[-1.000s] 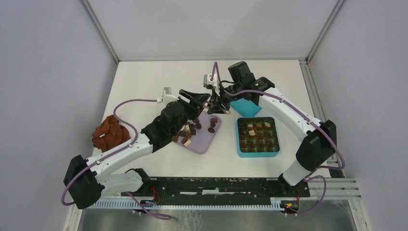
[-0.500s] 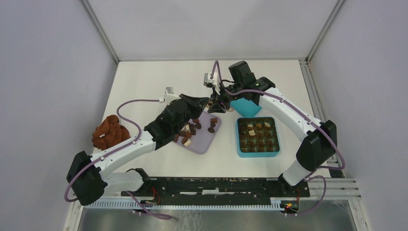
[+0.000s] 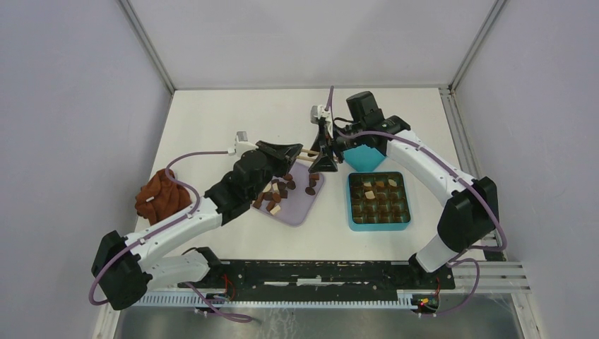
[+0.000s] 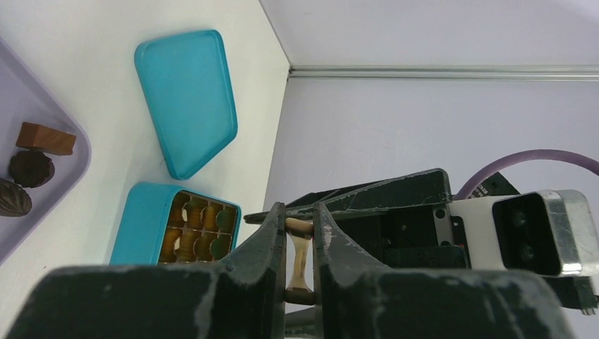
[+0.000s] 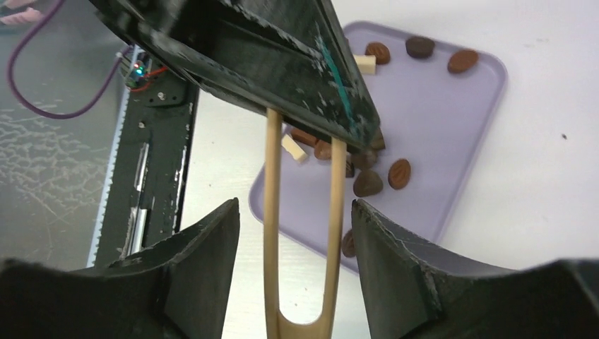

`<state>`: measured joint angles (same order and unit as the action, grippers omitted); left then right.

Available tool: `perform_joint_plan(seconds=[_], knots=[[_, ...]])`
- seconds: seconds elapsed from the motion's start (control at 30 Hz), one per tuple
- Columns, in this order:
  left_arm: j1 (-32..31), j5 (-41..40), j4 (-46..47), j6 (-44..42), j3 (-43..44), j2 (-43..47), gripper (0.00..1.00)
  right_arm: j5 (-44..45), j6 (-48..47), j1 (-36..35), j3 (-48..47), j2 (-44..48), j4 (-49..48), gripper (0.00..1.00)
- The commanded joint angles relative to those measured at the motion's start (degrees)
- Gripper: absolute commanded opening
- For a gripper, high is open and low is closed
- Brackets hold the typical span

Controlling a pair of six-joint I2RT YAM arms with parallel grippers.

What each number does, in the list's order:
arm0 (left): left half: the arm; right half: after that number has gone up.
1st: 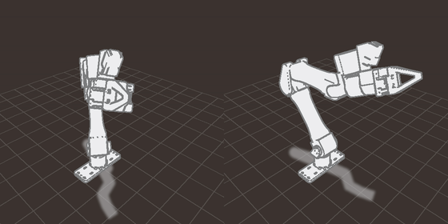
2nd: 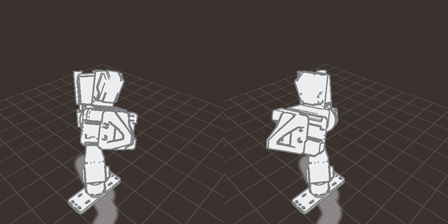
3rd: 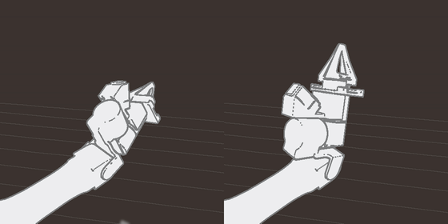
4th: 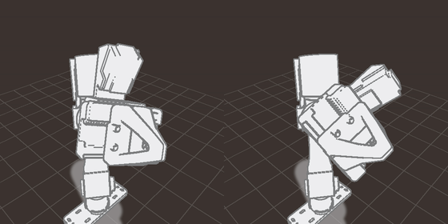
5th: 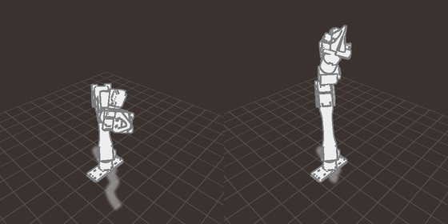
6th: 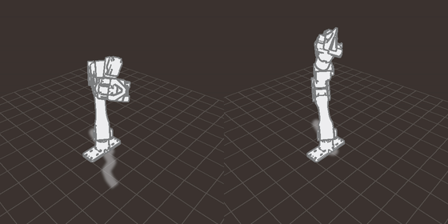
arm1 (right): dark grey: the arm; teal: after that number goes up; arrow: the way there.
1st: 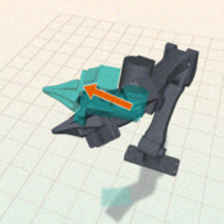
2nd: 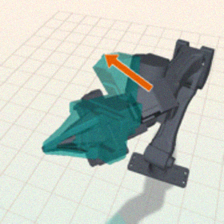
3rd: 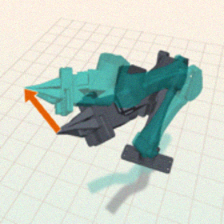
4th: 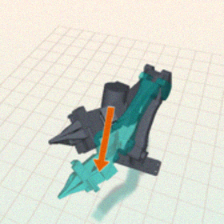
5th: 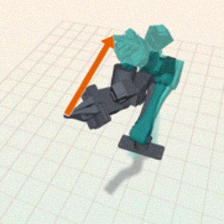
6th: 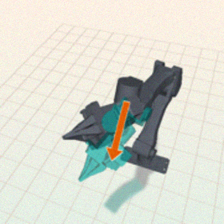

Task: Pack the chocolate
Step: Adjust the clamp.

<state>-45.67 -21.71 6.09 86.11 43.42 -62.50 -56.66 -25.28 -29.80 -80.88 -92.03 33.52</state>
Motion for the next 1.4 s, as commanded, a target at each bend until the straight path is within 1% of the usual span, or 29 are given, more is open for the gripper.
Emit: perform_joint_plan(seconds=[0.0, 0.1, 0.17, 0.43, 0.57, 0.87, 0.97, 1.0, 1.03, 1.17, 1.2, 1.23, 1.27, 1.37], knots=[[0.2, 1.7, 3.5, 4.2, -0.5, 0.6, 0.02, -6.5, 3.5, -0.2, 0.6, 3.2, -6.8, 0.65], [0.2, 2.2, 4.4, 4.7, -0.6, 0.2, 0.02, -6.7, 7.4, -0.2, 2.4, 4.2, -12.4, 0.65], [0.2, 2.3, 4.7, 4.9, -0.7, 0.1, 0.02, -6.5, 9.2, -0.3, 3.0, 4.5, -14.1, 0.63], [0.2, 2.5, 5.9, 6.0, -1.1, 0.0, 0.02, -3.7, 9.6, -0.8, 5.1, 4.8, -14.8, 0.56], [0.2, 2.7, 6.6, 6.3, -1.1, -0.5, 0.02, -3.0, 9.1, -1.0, 4.9, 4.8, -14.6, 0.50], [0.2, 3.0, 6.5, 6.5, -1.0, -1.3, 0.02, -3.2, 9.1, -1.1, 3.5, 4.4, -14.2, 0.52], [0.2, 3.0, 6.3, 6.5, -1.0, -1.4, 0.02, -3.2, 9.2, -1.1, 3.3, 4.2, -14.1, 0.51], [0.2, 3.0, 6.2, 6.5, -0.9, -1.4, 0.02, -3.1, 9.1, -1.1, 3.2, 4.1, -14.1, 0.49], [0.2, 2.9, 6.1, 6.5, -0.9, -1.4, 0.03, -3.1, 9.1, -1.1, 3.1, 4.1, -14.0, 0.43], [0.2, 2.6, 5.0, 6.3, -0.6, -1.4, 0.05, -3.0, 8.0, -1.2, 2.9, 3.9, -13.0, 0.27], [0.2, 2.6, 4.7, 6.1, -0.5, -1.4, 0.06, -3.0, 7.7, -1.2, 2.9, 4.0, -12.8, 0.24], [0.2, 2.5, 4.3, 6.0, -0.3, -1.4, 0.12, -2.9, 7.5, -1.2, 2.9, 4.0, -12.6, 0.23], [0.2, 2.3, 3.4, 5.8, 0.0, -1.3, 0.21, -2.8, 7.2, -1.2, 2.9, 4.0, -12.4, 0.23], [0.2, 1.8, 0.9, 4.8, 0.8, -0.9, 0.59, -2.2, 6.9, -1.2, 3.1, 3.9, -11.9, 0.23]])
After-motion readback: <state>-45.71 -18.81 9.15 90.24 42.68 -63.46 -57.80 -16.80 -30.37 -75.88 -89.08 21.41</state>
